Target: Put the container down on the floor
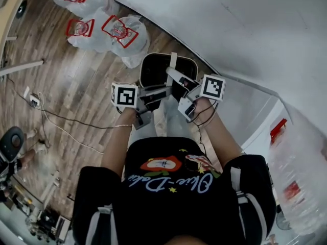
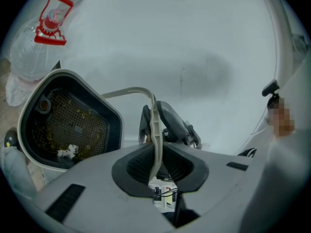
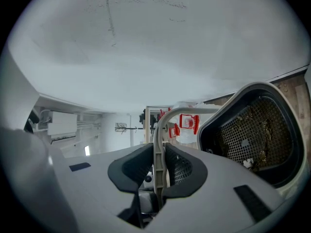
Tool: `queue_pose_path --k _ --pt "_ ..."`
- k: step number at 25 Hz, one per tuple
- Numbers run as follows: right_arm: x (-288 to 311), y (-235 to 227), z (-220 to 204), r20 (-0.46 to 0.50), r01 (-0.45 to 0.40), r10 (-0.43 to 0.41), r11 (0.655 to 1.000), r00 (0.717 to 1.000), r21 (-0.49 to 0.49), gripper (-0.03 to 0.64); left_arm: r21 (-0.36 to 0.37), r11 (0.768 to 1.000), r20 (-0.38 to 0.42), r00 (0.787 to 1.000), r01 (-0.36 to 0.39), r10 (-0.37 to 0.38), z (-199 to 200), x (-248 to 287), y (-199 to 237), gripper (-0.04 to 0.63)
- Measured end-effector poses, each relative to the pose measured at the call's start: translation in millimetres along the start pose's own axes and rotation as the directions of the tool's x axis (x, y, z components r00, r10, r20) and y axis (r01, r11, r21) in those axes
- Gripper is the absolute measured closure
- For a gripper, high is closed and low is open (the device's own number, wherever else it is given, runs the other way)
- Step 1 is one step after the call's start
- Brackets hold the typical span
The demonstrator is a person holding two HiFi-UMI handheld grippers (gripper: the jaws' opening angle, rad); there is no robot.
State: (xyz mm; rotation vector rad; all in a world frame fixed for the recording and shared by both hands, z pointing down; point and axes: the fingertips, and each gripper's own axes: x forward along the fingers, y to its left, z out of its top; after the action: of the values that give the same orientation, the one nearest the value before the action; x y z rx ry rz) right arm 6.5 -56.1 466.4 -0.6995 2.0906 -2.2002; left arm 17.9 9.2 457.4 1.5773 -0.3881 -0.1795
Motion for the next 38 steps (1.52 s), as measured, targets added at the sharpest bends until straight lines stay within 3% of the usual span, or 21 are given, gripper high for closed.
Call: queue_pose_path --k 8,19,25,38 --pt "0 -8 0 0.018 0.013 -0.013 1.0 1.0 -0.008 0.549 0.004 0.999 -0.017 0.999 0.038 -0.038 -2 4 6 0.546" --pt "42 -114 31 0.016 0.071 -0.072 0.997 0.997 0.035 0.548 -0.005 1.0 -0.066 0.997 0.026 -0.026 23 31 114 0.546" --pt "73 -179 39 0.015 0.055 -0.056 0.998 0.998 0.023 0.548 -0.008 1.0 -0.074 0.997 -0.002 0.001 30 39 185 0.546" --pt "88 -226 37 0.0 0.058 -0.058 0.998 0.998 -0.029 0.548 0.004 1.0 -0.106 0.994 -0.012 0.013 24 47 236 0.546"
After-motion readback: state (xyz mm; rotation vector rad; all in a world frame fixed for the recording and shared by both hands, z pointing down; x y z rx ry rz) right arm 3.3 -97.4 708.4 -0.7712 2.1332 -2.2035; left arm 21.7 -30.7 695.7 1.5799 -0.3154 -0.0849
